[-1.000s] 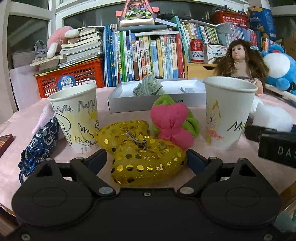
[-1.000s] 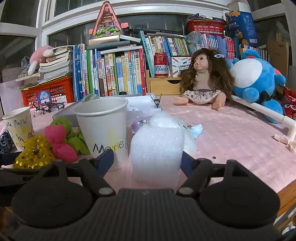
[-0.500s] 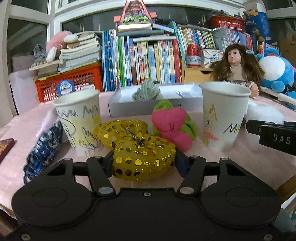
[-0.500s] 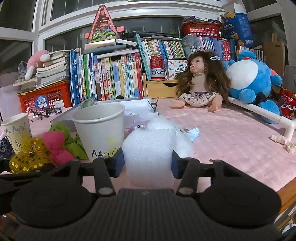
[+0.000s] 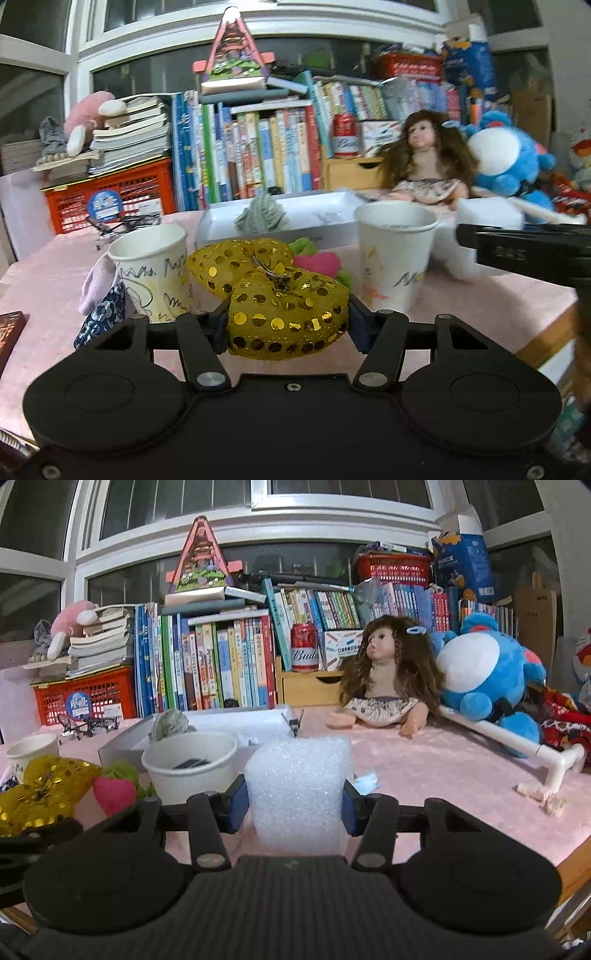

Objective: Organize soft objects
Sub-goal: 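Grasp the gold sequined heart pouch with the left gripper while the right gripper grasps the white foam block, then carry the gold pouch and the foam block over the white tray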

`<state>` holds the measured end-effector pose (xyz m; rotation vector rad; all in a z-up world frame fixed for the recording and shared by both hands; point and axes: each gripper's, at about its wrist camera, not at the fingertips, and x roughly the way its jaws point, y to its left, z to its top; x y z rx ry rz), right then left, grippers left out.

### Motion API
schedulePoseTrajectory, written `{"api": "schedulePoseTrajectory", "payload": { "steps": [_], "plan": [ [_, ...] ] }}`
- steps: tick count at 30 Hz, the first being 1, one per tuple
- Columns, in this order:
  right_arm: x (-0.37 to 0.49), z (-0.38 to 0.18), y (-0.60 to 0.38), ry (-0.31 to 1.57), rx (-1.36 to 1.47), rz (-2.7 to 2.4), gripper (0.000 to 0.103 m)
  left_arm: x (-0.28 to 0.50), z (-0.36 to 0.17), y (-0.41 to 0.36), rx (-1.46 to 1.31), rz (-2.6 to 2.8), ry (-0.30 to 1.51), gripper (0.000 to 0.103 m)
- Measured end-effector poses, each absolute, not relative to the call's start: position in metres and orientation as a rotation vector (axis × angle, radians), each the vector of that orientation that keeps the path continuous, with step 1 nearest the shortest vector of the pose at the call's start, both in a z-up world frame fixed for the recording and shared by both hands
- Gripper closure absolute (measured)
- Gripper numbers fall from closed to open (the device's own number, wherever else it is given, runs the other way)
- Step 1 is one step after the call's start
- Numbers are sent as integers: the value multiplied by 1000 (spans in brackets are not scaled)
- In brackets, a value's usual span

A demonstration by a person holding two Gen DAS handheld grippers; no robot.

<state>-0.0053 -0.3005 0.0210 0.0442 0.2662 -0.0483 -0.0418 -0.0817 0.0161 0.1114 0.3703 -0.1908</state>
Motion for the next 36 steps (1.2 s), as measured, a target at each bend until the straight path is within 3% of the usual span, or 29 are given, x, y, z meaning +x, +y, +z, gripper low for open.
{"api": "schedulePoseTrajectory", "payload": {
  "steps": [12, 25, 36],
  "plan": [
    [11, 56, -318, 197, 89, -28, 48, -34, 79, -62, 141, -303, 314, 46],
    [86, 103, -338, 274, 130, 211, 48, 106, 144, -11, -15, -334, 564, 46],
    [168, 124, -325, 477, 82, 252, 47, 223, 131, -13, -100, -249, 750, 46]
  ]
}}
